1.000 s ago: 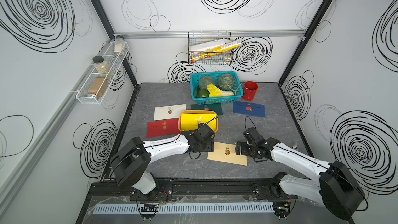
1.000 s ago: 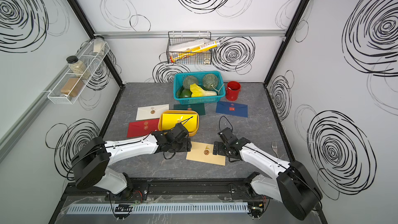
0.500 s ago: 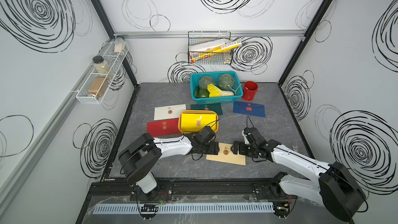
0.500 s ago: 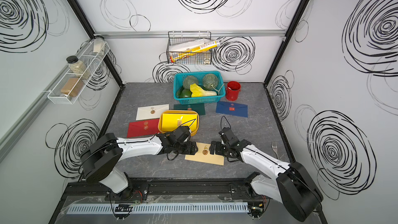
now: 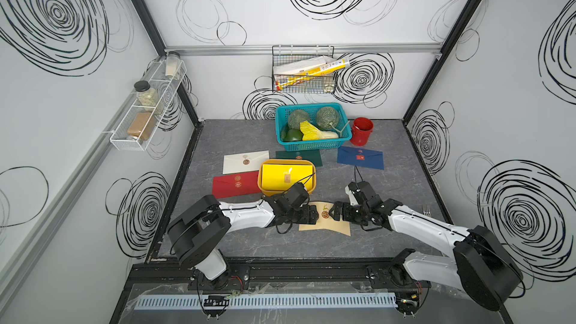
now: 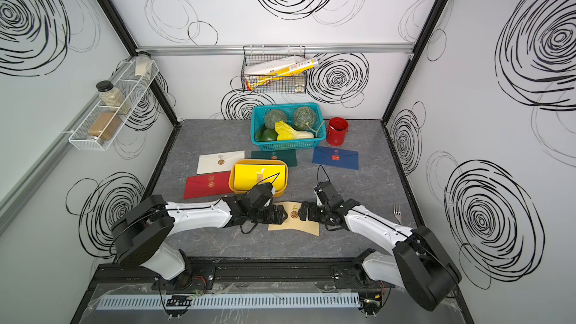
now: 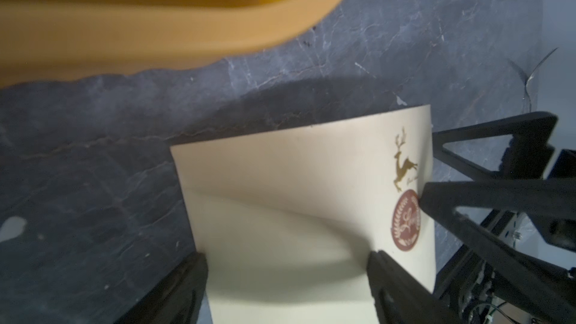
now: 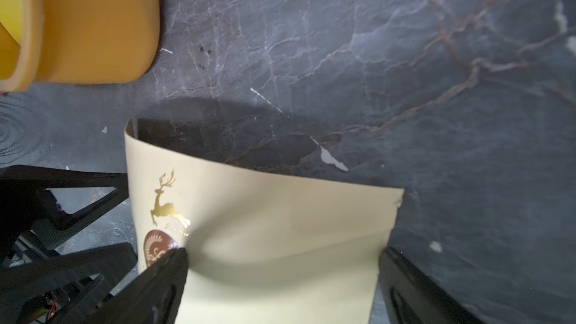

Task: Put the sealed envelopes into the storage box
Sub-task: Pick up the envelope from the center of the board.

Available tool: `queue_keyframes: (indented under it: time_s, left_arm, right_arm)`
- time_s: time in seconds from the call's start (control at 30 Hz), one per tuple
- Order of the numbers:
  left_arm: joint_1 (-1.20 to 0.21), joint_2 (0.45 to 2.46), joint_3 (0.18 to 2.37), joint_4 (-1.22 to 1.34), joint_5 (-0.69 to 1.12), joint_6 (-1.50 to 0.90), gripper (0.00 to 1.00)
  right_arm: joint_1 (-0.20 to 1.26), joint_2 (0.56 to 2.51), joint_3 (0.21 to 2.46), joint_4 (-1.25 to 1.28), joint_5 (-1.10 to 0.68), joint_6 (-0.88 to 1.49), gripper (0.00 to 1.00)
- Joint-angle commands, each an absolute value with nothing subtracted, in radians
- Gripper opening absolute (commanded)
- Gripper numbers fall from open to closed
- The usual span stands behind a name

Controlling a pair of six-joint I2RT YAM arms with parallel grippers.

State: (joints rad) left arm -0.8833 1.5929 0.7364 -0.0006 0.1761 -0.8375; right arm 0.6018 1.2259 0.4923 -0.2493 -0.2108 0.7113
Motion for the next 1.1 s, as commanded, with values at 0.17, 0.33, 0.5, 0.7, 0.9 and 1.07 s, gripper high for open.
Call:
queue_keyframes:
  time_s: [0.17, 0.33, 0.5, 0.7, 0.9, 1.07]
  left_arm:
    - [-0.873, 1.577, 0.658, 0.026, 0.264, -0.856, 0.99]
    - [-0.874, 1.621, 0.679, -0.009, 0.255, -0.836, 0.99]
    - [-0.876, 1.620, 0.669, 0.019, 0.280, -0.836, 0.99]
    - [-0.875, 1.640, 0.716, -0.033, 0.269, -0.814, 0.99]
    - [-0.882, 1.670, 0.739, -0.076, 0.246, -0.803, 0.99]
    - [-0.885, 1.690, 0.742, -0.106, 0.218, -0.801, 0.99]
  right_arm:
    - [0.611, 1.302, 0.459, -0.314, -0.249, 0.687, 1.00]
    - [0.611, 1.323, 0.438, -0.258, -0.286, 0.693, 1.00]
    - [0.611, 1.330, 0.433, -0.228, -0.282, 0.682, 1.00]
    - [0.611, 1.354, 0.451, -0.198, -0.299, 0.654, 1.00]
    - [0.611, 1.367, 0.454, -0.179, -0.310, 0.637, 1.00]
    - [0.611, 1.364, 0.457, -0.167, -0.320, 0.623, 1.00]
